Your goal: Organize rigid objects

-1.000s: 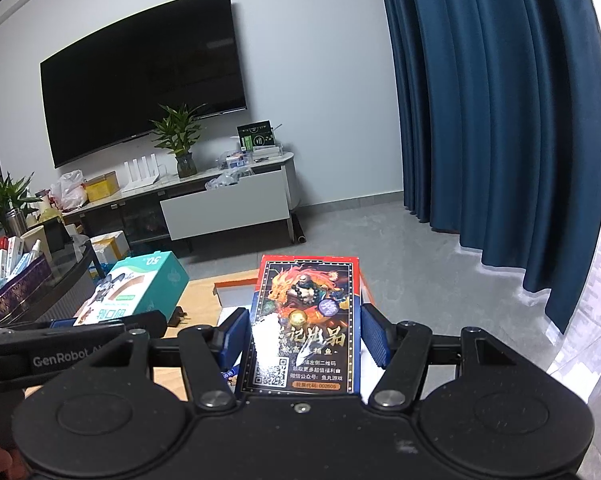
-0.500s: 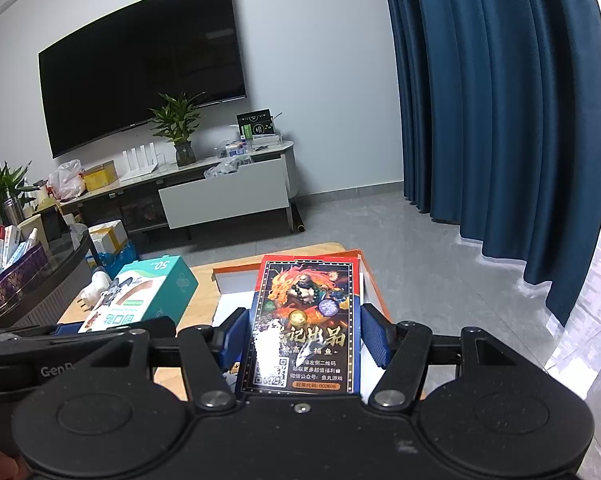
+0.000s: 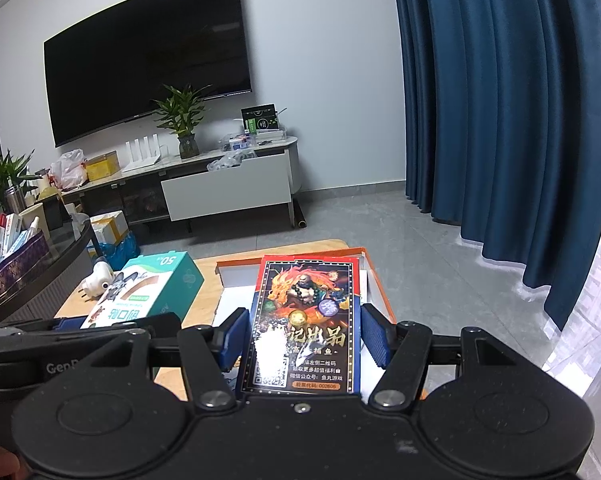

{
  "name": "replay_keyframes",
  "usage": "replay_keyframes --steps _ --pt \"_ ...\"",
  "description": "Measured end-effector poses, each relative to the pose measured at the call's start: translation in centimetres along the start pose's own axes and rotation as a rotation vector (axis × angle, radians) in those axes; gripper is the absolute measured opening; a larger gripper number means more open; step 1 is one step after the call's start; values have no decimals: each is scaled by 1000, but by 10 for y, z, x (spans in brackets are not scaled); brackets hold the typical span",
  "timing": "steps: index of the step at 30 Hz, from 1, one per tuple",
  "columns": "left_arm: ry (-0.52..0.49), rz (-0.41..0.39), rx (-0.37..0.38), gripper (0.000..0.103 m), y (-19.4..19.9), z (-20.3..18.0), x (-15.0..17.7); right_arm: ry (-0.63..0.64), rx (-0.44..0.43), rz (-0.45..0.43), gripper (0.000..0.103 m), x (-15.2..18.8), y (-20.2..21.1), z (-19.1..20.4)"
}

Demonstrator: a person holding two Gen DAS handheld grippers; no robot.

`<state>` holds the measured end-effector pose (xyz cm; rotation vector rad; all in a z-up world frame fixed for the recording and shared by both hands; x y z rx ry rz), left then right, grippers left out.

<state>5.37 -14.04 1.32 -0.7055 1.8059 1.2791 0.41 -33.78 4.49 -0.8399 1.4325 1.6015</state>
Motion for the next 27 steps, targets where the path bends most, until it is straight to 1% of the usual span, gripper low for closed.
replay_keyframes --steps 27 --pt "7 16 12 72 -4 1 3 16 1 13 73 5 -6 1"
Point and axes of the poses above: each gripper's, at about its wrist camera, not at the fingertips, and y roughly against the way its jaws point, z to its left, x to its underside, the point moved 2 cm from there along -y, roughly the way its jaws point, and after that the axes turned 1 degree about y, right-handed, at the moved point
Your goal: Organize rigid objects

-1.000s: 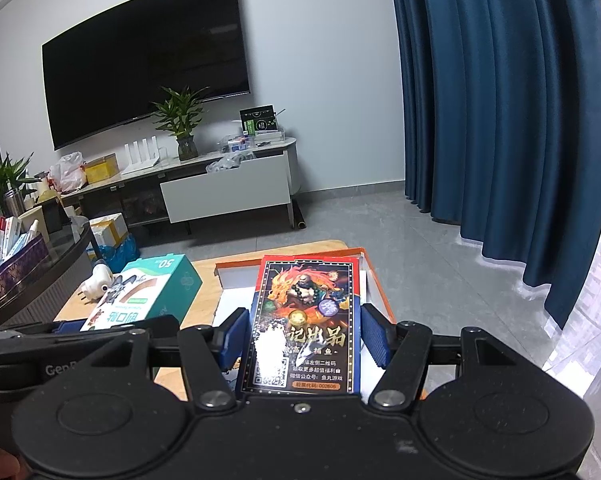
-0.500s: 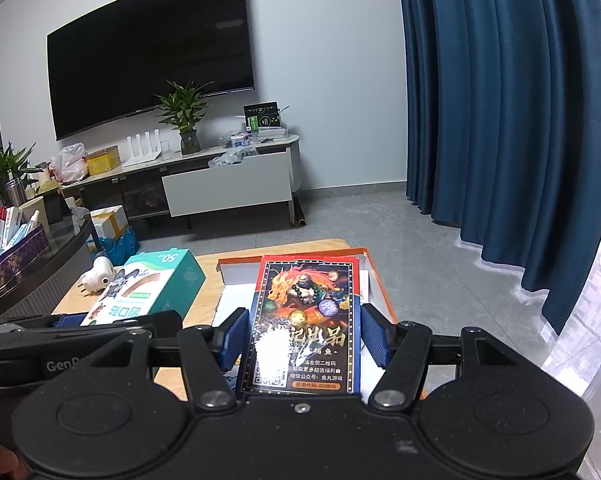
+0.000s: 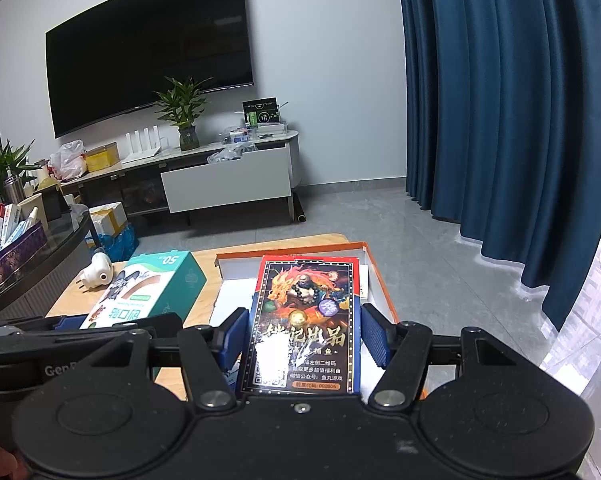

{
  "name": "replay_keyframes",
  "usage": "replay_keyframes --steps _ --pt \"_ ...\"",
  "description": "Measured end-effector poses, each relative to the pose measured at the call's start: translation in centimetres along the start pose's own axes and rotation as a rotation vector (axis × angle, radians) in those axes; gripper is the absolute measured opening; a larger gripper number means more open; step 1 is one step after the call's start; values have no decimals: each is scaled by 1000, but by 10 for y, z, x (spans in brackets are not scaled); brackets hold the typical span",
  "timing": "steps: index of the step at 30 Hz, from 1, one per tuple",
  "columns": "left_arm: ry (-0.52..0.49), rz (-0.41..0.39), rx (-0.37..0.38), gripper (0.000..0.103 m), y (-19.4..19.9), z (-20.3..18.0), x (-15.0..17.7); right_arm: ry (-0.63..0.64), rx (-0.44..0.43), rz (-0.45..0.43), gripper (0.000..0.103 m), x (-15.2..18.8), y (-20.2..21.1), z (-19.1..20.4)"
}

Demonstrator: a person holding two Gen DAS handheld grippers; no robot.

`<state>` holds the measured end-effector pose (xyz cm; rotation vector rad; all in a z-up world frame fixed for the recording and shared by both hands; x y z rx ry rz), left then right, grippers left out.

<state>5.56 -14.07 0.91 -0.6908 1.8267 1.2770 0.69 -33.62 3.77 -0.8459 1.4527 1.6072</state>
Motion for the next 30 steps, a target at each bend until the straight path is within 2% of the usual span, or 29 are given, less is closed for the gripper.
replay_keyframes --steps 30 --pt "15 7 5 72 -3 5 1 2 1 4 73 -2 1 1"
Point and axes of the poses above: each gripper's, at about its wrist camera, not at the fingertips, and y roughly against the way its jaws point, z to its left, x to its underside, the point moved 2 cm from there along -y, roughly the way its jaws point, and after that the axes turned 1 degree about y, right-handed, at the moved point
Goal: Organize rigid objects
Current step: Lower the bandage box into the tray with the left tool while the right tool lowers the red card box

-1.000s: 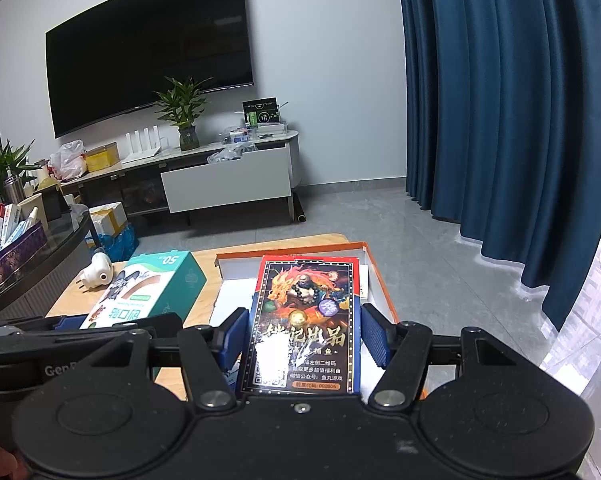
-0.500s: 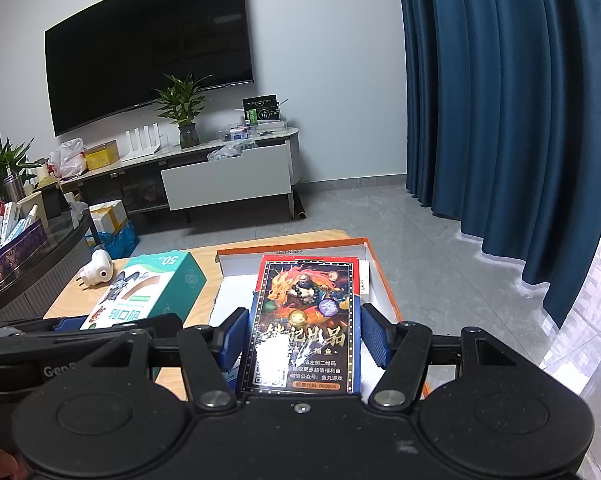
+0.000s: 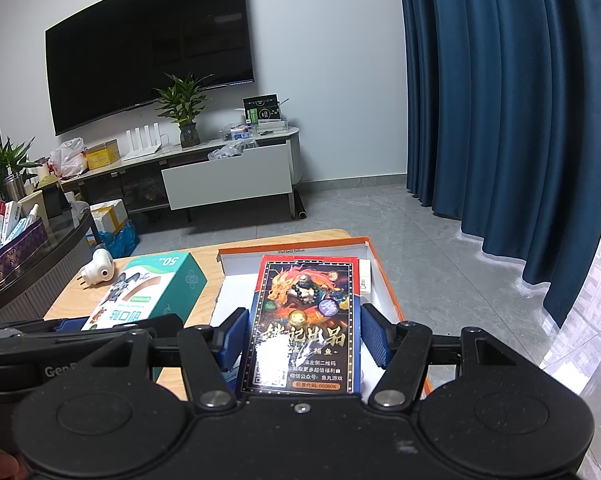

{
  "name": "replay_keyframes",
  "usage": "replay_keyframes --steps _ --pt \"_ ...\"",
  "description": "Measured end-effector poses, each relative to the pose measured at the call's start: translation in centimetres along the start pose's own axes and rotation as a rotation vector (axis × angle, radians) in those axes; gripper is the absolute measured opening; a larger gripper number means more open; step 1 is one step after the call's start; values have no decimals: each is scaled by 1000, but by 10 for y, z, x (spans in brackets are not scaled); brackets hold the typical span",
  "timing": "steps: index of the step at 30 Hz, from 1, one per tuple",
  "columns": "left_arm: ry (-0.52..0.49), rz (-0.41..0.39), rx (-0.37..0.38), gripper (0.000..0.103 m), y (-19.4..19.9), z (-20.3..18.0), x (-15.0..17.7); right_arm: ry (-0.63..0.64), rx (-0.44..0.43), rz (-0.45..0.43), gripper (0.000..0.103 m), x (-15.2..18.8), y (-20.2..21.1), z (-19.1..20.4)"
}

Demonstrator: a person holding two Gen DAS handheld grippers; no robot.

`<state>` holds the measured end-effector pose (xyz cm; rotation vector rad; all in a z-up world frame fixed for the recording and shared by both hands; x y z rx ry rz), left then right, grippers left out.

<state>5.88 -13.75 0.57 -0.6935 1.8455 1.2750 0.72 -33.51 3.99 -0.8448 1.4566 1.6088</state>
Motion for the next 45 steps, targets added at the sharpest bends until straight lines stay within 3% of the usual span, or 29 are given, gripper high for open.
replay_keyframes --steps 26,45 --pt "-6 16 6 72 -8 1 4 -7 -9 15 73 -1 -5 -2" --pt "-43 71 2 72 -70 -6 -29 29 -67 62 73 -49 -79 -30"
Point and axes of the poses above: each gripper's, at about its wrist camera, not at the fingertips, and y roughly against the way its jaws point, z to its left, x to its underside, the point moved 2 cm from there along -y, roughly the way its jaws point, and after that the axes turned 1 degree about y, right-handed, at the moved point
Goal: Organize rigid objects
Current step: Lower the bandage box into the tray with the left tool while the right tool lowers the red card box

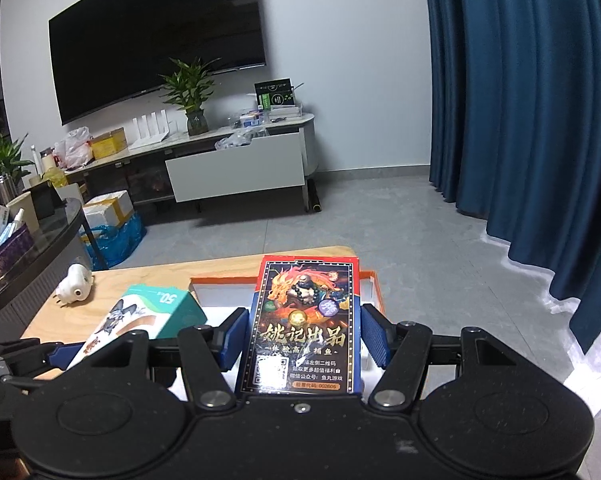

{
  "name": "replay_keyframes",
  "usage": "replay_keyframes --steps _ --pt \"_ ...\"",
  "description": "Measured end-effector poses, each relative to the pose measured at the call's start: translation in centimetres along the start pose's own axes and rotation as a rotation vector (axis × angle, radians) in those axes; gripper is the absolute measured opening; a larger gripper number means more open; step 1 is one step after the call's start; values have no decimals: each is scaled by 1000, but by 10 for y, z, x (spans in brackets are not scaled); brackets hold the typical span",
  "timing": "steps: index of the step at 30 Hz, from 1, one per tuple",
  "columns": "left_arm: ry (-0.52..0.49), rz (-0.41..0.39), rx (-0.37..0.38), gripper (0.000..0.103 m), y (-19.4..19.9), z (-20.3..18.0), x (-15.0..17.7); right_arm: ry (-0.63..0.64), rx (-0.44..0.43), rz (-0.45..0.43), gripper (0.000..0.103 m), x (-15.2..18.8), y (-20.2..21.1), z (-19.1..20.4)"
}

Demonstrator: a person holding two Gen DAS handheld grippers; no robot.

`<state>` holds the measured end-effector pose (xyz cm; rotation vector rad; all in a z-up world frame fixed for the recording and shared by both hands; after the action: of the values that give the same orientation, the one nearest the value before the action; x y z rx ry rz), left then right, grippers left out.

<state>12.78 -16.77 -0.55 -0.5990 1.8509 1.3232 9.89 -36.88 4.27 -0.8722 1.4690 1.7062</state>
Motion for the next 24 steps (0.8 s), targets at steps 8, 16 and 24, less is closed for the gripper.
replay_keyframes --steps 8,16,24 --pt "-23 21 -8 72 -15 -6 -3 0 -47 -22 73 -14 -22 -7" --pt "-8 54 -41 72 -31 -2 -7 -19 -42 -1 73 -13 -33 -17" --pt "-16 82 -52 72 -39 -1 -9 -39 -53 0 73 -14 -35 -25"
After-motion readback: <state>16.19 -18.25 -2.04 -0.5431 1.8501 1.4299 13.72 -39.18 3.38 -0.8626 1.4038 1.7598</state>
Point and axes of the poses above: each gripper's, at about its wrist camera, not at the fingertips, and y roughly against the way its jaws point, z to its left, x to its underside, the point moved 2 cm from there along -y, roughly the way its jaws point, and after that the axes turned 1 degree about y, right-handed, at the moved point
